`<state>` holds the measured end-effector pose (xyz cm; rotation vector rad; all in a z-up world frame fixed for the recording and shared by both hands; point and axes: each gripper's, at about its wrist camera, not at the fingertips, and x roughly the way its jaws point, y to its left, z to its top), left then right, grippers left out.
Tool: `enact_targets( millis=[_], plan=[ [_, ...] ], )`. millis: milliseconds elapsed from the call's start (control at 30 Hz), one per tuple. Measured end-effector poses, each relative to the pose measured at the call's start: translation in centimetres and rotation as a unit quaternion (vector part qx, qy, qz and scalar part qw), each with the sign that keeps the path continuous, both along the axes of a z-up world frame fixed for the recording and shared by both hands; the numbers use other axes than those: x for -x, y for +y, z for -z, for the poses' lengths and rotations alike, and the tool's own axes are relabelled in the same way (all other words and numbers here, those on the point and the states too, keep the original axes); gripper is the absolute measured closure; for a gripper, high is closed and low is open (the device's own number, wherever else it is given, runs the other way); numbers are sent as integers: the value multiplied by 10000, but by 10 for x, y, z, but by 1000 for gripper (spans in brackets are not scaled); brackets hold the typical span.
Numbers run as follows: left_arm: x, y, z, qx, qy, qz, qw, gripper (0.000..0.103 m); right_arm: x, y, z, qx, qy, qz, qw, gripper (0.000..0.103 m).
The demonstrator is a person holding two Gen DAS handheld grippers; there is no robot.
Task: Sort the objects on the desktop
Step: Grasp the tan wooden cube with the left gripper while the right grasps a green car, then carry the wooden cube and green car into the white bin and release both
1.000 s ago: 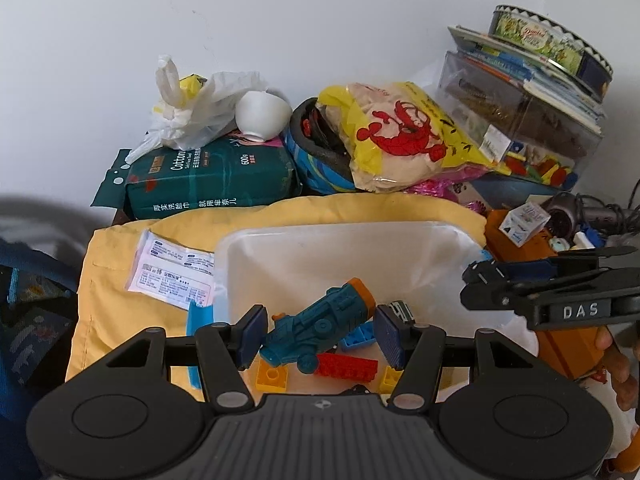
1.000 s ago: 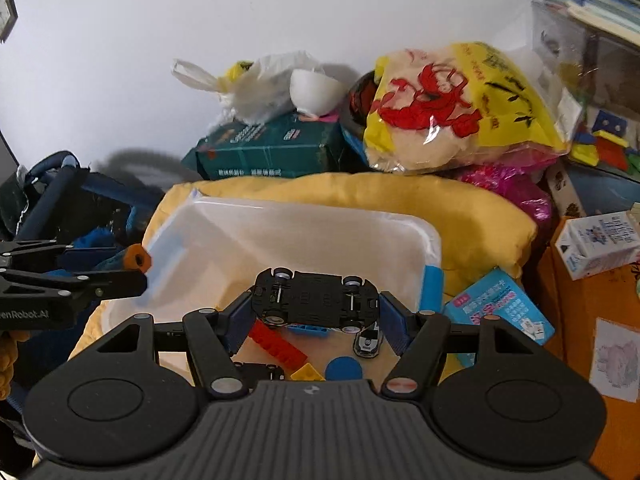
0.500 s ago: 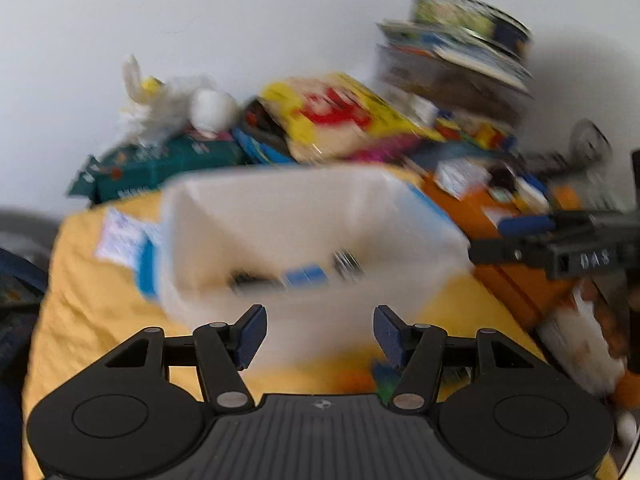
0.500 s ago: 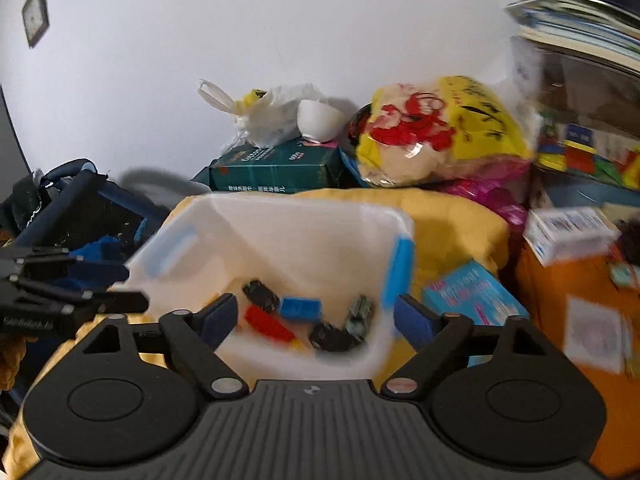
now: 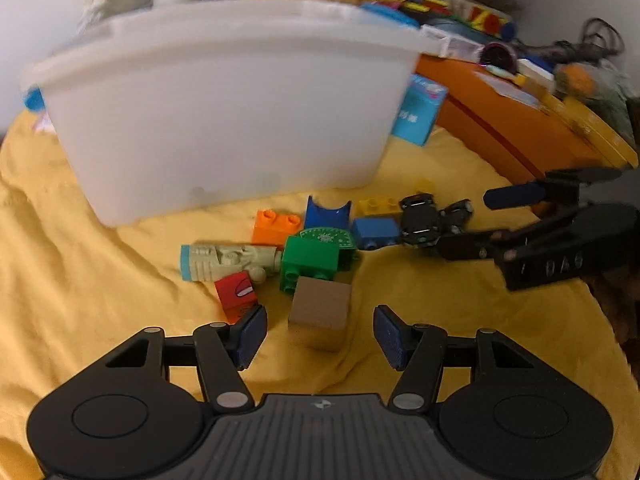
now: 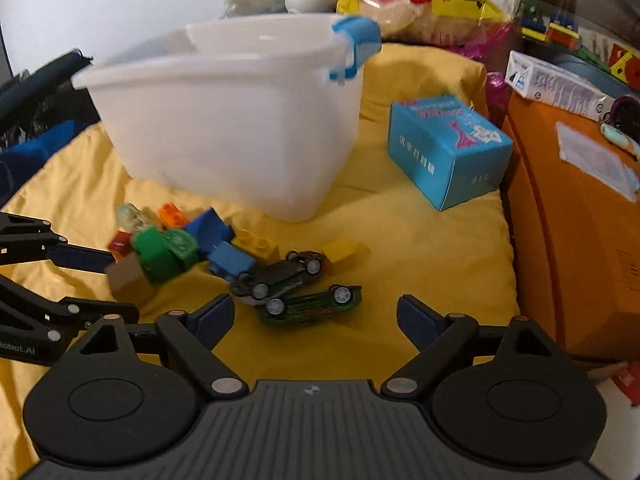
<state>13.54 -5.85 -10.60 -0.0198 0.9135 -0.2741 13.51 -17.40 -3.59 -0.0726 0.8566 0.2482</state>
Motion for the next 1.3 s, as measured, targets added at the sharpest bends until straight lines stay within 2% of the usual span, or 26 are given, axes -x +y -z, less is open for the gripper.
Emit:
enact_targets(
  millis=[33,67,100,133,167,300,433,600,767,900,1033,1133,1300],
  plan=[
    [0,0,2,0,33,0,10000,46,0,0,4,52,17,-65,10000,15],
    [-1,-2,3,-24,-4,29,10000,51,-4,2,8,148,51,-160,9997,16],
    [-1,-2,3,-76,-42,70,9999,63,-3,3,12,213,72,-243,9995,20],
    [-1,-2,3,-131,-47,91,9999,67,-4,5,14,279,88,-332,9990,30],
    [1,0,3,-112,-62,98,9999,70,-6,7,16,319,110,-397,9986,35],
    [7,9,-6,-24,-178,177,9997,70,0,3,13,142,128,-410,9990,35],
    [21,20,-24,120,-384,179,9990,71,17,-6,-2,-140,-83,-163,9997,35],
    [33,43,-52,309,-547,-1,9980,71,41,-11,-34,-563,-486,-13,9972,35],
    [27,68,-86,449,-698,-286,9961,71,37,-2,-77,-872,-946,-10,9917,35],
    [6,88,-113,488,-864,-412,9942,71,14,13,-112,-952,-1212,-88,9880,35],
    [-24,98,-137,237,-1120,-473,9923,71,-22,20,-132,-1072,-1217,22,9868,34],
    [-50,109,-153,344,-1069,-582,9920,71,-52,25,-140,-1100,-1058,136,9882,34],
    [-86,110,-168,281,-1092,-621,9917,71,-94,29,-142,-972,-628,221,9930,34]
  ],
)
